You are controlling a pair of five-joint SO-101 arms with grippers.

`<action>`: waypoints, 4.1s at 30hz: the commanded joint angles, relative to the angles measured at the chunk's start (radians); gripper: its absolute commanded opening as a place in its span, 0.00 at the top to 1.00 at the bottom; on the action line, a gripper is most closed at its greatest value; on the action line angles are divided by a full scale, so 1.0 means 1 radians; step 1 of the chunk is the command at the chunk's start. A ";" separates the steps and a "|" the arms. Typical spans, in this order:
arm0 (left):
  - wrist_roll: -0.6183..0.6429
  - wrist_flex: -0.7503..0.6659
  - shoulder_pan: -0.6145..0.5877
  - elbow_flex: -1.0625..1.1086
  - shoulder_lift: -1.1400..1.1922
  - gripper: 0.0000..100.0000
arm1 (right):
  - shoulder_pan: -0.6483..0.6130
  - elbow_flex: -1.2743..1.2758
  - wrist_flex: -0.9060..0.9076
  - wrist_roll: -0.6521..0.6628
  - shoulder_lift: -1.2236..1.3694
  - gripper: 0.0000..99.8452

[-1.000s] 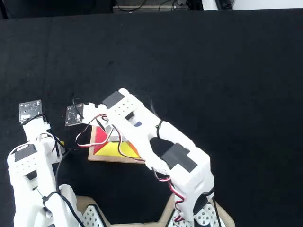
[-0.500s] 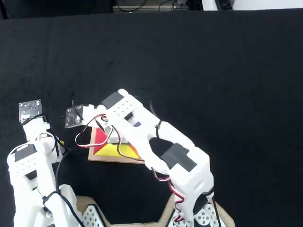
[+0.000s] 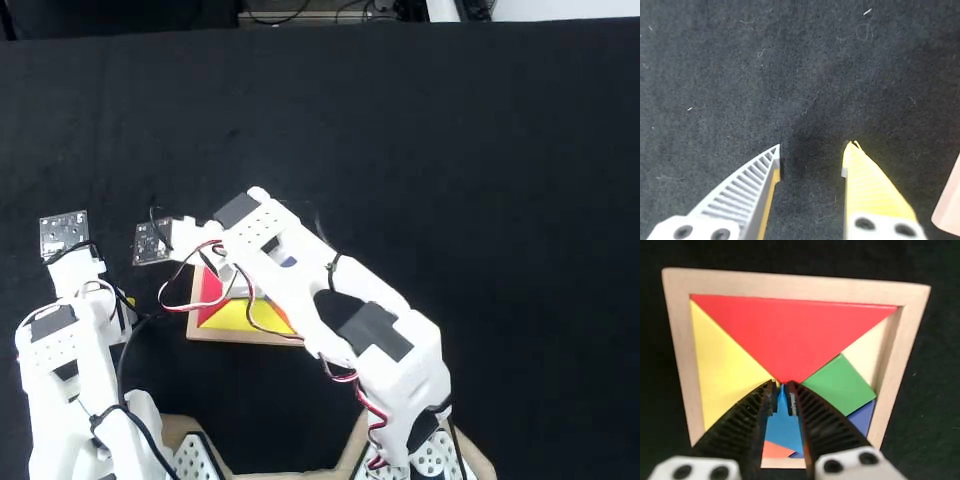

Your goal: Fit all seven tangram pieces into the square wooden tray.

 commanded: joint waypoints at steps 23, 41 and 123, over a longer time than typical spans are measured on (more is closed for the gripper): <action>0.006 -0.011 -0.008 -0.007 -0.018 0.80 | 0.140 0.483 -0.051 0.054 -0.489 0.99; 0.006 -0.011 -0.012 -0.007 -0.018 0.80 | 0.143 0.288 -0.100 0.049 -0.217 0.99; 0.006 -0.012 -0.015 -0.007 -0.018 0.80 | 0.084 -0.076 -0.089 0.055 -0.022 0.99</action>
